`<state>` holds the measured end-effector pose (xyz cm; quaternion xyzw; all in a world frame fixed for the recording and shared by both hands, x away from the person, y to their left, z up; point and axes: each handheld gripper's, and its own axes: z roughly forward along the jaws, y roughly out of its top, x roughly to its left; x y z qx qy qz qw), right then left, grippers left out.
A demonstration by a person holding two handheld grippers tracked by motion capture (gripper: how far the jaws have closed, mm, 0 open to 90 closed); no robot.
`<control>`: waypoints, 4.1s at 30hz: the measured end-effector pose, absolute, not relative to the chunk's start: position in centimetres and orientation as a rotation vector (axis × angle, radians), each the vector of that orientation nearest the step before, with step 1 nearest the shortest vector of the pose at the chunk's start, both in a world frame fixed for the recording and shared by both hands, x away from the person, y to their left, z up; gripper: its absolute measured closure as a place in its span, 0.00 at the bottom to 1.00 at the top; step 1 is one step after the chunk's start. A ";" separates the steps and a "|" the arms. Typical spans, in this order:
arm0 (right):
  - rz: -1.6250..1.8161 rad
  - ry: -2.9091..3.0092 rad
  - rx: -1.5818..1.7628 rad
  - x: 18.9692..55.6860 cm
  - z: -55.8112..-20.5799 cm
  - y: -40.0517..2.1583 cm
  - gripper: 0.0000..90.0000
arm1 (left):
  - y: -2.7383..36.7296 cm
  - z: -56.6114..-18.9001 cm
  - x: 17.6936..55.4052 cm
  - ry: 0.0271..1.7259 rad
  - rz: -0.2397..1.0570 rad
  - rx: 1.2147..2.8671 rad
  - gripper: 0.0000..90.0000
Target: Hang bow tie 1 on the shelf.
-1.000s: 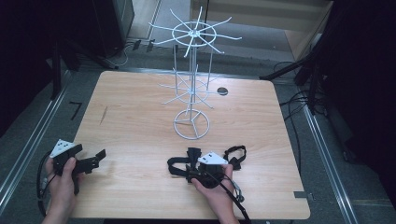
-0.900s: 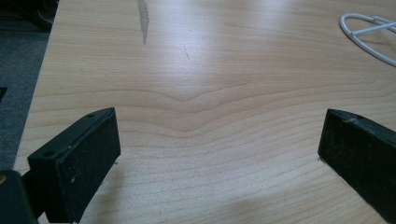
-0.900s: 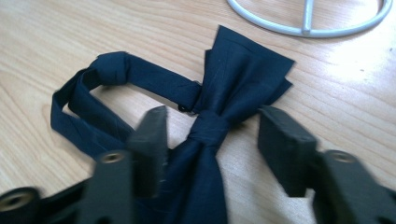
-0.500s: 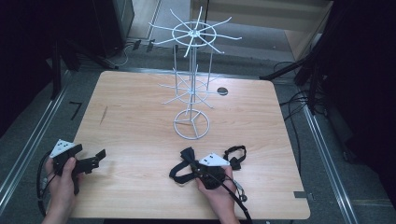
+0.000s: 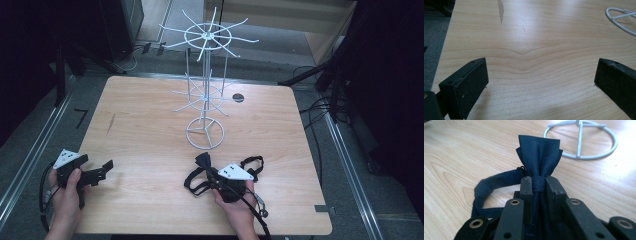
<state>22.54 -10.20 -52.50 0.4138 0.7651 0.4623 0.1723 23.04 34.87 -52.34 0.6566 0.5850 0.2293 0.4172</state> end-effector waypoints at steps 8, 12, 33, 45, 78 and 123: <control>1.334 2.139 1.153 22.3 -51.6 -10.5 0.86 | 34.9 -52.3 23.0 1.468 0.575 1.648 0.00; 1.342 2.125 1.138 22.2 -51.2 -10.6 0.86 | 34.9 -52.3 23.0 1.468 0.576 1.649 0.00; 1.377 2.043 1.107 22.0 -48.7 -11.6 0.86 | 34.9 -52.3 23.0 1.466 0.579 1.648 0.00; 1.415 1.982 1.091 22.4 -46.5 -12.0 0.86 | 34.9 -52.3 23.0 1.468 0.579 1.643 0.00; 1.488 1.917 0.979 22.1 -41.4 -11.0 0.86 | 34.9 -52.4 23.0 1.467 0.574 1.645 0.00; 1.555 1.863 0.921 24.3 -36.8 -8.8 0.86 | 35.0 -52.4 23.1 1.470 0.566 1.637 0.00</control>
